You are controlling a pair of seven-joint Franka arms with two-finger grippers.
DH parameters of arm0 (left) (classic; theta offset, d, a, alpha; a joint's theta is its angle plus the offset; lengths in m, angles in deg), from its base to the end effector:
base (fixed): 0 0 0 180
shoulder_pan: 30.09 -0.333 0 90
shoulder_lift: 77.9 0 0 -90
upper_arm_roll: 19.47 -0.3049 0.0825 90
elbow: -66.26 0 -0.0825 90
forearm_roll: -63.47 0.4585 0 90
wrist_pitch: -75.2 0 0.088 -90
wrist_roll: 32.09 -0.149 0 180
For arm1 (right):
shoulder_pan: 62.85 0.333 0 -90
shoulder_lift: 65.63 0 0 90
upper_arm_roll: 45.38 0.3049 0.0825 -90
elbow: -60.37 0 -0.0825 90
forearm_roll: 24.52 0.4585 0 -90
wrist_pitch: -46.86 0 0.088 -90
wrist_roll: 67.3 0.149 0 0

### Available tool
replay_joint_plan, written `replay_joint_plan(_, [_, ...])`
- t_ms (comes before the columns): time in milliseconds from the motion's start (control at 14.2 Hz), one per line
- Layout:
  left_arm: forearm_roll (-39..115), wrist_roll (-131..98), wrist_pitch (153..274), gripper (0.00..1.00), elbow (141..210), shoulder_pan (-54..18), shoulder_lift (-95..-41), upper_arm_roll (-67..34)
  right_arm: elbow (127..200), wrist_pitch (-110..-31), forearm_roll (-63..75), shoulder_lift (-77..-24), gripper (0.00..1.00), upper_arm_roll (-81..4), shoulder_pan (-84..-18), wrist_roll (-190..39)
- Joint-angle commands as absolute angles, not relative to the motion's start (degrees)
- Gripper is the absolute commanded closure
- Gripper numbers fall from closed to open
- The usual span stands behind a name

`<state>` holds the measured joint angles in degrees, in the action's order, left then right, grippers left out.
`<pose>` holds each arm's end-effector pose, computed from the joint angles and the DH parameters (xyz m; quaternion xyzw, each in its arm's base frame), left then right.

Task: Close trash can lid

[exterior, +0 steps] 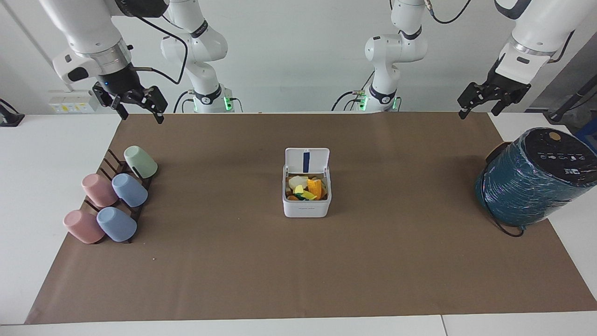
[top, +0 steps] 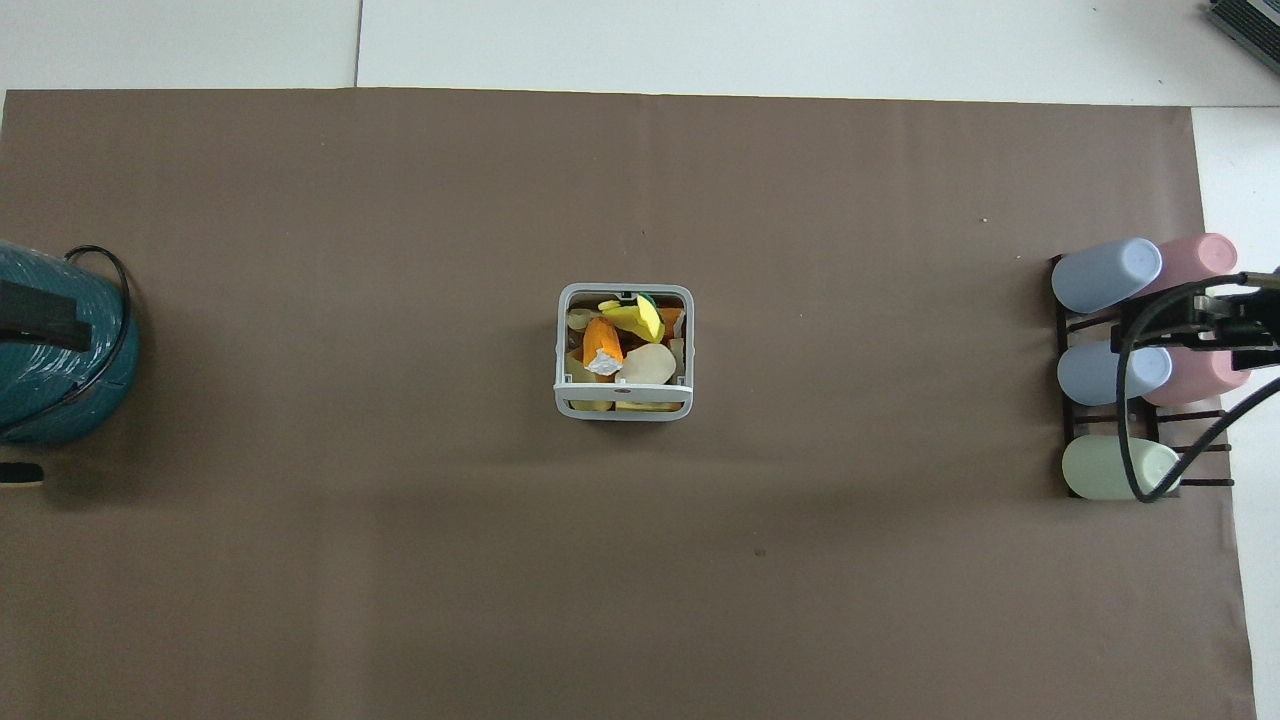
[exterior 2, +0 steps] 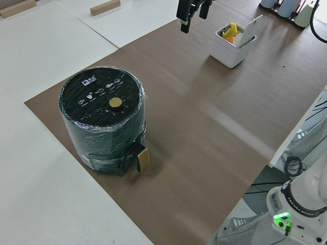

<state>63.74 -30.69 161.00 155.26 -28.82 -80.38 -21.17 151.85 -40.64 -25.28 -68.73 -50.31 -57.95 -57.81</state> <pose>0.6080 0.0056 0.6013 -0.9998 -0.0161 0.0063 0.0018 0.6076 -0.0034 0.5869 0.9965 -0.0831 -0.0074 0.0049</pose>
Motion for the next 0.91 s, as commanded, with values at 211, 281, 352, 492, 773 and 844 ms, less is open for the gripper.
replay_joint_plan(211, [65.14, -30.69, 161.69, 0.0, 157.23, -27.71, -82.03, -21.4, 152.57, -39.97, -25.23, -69.5, 0.0, -49.42, -59.07, -59.12])
replay_joint_plan(281, [65.14, -30.77, 161.95, 0.0, 157.23, -27.8, -82.03, -21.49, 152.57, -39.97, -25.23, -69.5, 0.0, -49.51, -59.07, -59.12])
replay_joint_plan(352, [65.14, -30.6, 162.03, 0.0, 157.23, -27.98, -82.03, -21.4, 152.57, -39.97, -25.23, -69.5, 0.0, -49.42, -59.07, -59.12])
replay_joint_plan(492, [65.14, -30.68, 162.21, 0.0, 157.23, -27.72, -82.03, -21.49, 152.57, -39.97, -25.23, -69.5, 0.0, -49.42, -59.07, -59.12])
replay_joint_plan(773, [65.06, -30.42, 160.73, 0.0, 156.71, -27.1, -81.95, -20.88, 152.57, -39.97, -25.23, -69.5, 0.0, -49.42, -59.07, -59.12])
replay_joint_plan(844, [65.06, -30.51, 160.54, 0.0, 157.22, -27.01, -82.12, -20.35, 152.57, -39.97, -25.23, -69.5, 0.0, -49.42, -59.07, -59.12])
